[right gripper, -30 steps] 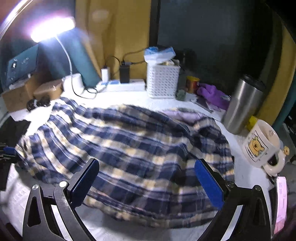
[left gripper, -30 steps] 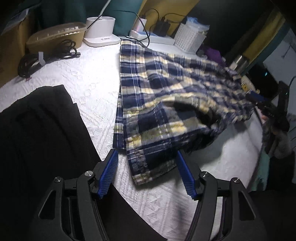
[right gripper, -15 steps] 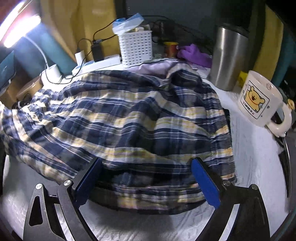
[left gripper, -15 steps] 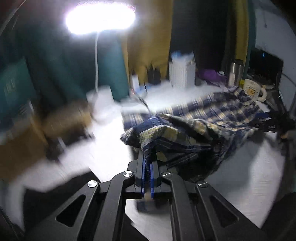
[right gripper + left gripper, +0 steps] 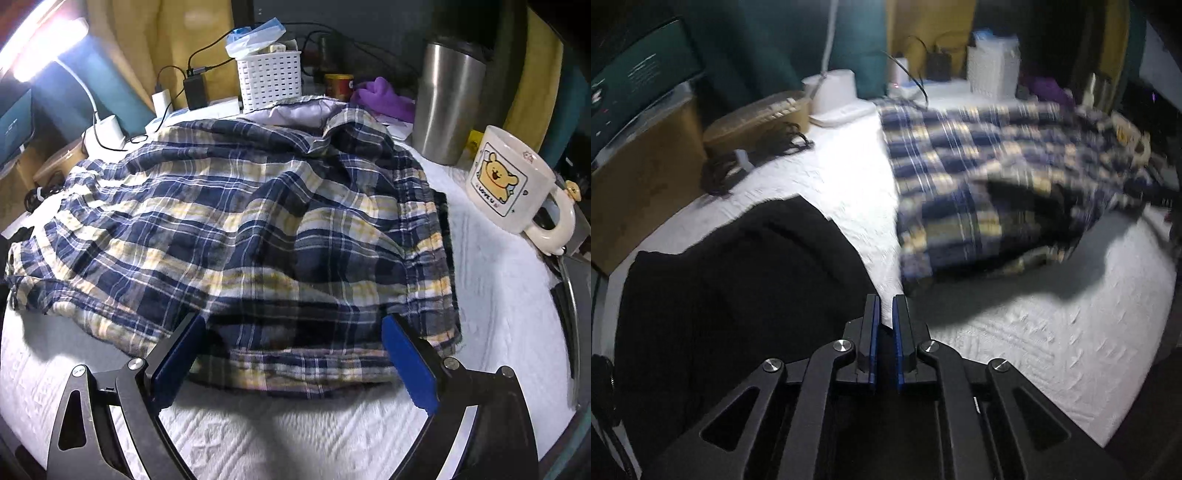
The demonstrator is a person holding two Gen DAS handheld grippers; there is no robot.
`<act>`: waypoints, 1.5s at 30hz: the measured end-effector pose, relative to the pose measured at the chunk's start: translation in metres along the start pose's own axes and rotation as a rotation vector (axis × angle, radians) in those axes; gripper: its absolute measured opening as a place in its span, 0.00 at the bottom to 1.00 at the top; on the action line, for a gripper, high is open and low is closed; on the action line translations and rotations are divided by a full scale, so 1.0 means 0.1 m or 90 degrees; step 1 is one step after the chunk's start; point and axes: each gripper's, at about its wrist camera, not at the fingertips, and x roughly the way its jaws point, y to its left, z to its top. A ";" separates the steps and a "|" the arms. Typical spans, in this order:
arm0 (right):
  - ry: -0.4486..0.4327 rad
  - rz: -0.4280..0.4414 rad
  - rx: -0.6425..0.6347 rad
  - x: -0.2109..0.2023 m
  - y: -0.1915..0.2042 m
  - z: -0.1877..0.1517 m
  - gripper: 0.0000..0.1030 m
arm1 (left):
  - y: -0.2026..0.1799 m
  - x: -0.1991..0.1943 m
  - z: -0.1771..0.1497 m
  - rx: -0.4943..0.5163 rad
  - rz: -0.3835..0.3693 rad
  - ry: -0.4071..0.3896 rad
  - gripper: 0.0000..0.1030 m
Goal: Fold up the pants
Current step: 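Grasp the plaid garment's edge with the left gripper while the right gripper grasps its hem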
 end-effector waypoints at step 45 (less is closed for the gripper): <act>0.022 0.288 -0.259 -0.41 2.15 -0.32 0.06 | 0.01 -0.07 0.06 -0.106 -0.159 0.044 0.01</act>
